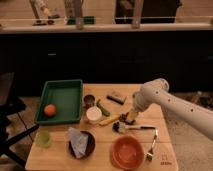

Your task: Wipe red bowl with eraser

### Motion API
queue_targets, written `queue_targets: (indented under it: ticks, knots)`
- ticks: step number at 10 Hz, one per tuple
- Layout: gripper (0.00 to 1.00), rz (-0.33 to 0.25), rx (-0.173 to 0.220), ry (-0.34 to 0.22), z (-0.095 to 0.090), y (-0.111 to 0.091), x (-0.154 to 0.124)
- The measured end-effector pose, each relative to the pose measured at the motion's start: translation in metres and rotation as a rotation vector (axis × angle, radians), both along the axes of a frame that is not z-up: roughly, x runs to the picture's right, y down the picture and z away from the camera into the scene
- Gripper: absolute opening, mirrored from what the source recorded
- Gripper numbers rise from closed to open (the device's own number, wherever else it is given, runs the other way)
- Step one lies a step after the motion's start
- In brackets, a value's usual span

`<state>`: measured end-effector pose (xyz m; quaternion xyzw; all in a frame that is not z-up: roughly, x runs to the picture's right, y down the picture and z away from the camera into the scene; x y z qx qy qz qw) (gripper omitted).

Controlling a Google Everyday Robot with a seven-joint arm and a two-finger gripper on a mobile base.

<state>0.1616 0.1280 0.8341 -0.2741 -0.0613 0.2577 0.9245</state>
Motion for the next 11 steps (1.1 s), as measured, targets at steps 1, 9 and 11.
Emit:
queue_targets:
  ticks: [1, 9, 11]
  knots:
    - [0.8, -0.005, 0.012, -0.007, 0.0, -0.002, -0.001]
    - [0.8, -0.059, 0.086, -0.088, 0.006, -0.043, 0.002]
    - [0.8, -0.083, 0.09, -0.118, 0.009, -0.049, -0.001]
